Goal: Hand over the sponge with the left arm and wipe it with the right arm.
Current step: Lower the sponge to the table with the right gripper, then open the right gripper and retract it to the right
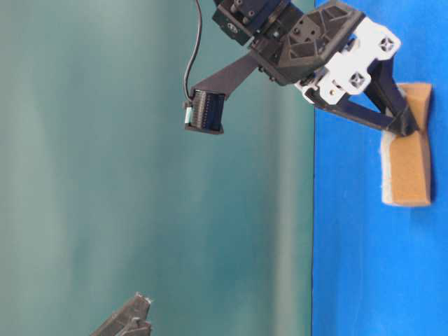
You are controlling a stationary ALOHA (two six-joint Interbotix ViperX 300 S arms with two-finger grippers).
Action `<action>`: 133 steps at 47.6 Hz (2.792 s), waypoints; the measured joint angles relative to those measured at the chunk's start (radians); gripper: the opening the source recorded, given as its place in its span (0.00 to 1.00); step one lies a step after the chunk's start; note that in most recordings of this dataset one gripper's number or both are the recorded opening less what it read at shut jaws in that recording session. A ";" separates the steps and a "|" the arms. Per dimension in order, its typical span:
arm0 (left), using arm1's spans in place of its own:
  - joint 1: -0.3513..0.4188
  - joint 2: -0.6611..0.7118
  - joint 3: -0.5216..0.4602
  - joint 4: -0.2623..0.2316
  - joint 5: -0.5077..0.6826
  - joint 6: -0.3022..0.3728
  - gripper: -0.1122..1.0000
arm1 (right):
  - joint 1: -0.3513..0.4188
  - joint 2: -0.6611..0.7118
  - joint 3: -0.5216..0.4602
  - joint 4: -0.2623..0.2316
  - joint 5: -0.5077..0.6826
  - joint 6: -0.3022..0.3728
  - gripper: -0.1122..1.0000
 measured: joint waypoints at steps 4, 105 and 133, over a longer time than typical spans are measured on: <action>0.000 0.000 0.000 0.000 0.000 0.000 0.89 | 0.006 0.000 0.000 0.000 0.000 -0.002 0.32; -0.003 -0.075 0.028 0.000 0.018 -0.021 0.89 | 0.058 -0.548 0.057 -0.032 0.219 -0.040 0.77; -0.005 -0.443 0.150 0.000 0.229 -0.023 0.89 | 0.058 -1.055 0.287 -0.041 0.282 -0.041 0.77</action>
